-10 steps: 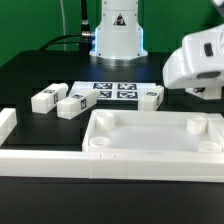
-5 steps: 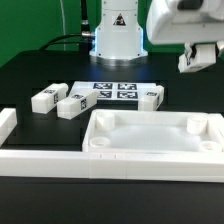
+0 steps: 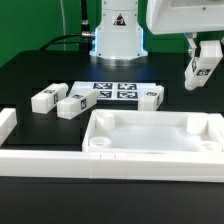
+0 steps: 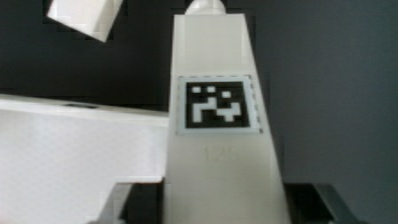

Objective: Assemble desk

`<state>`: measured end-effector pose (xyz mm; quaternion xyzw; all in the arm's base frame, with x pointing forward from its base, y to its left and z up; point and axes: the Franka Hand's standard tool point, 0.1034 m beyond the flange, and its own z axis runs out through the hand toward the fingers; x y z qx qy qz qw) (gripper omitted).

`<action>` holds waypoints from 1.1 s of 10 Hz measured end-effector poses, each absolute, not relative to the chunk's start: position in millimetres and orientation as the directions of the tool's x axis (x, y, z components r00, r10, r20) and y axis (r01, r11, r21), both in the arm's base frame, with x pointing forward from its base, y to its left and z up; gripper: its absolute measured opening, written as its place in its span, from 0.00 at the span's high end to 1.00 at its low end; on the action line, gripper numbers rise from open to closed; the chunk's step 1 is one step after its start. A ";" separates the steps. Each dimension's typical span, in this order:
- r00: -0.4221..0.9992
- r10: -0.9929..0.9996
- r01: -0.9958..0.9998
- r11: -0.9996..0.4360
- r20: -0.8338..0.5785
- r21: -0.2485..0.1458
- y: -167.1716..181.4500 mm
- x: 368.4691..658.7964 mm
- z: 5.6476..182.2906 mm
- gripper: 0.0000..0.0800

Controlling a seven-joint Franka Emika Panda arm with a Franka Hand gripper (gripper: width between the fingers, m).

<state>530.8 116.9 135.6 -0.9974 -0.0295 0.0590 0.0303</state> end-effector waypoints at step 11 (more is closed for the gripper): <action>0.918 0.065 0.106 -0.991 0.392 -0.084 112.5 593.8 156.7 0.64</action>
Offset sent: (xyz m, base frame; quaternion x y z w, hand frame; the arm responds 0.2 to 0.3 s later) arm 0.0215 -0.0098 0.0323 0.0184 0.0857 0.0045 0.9961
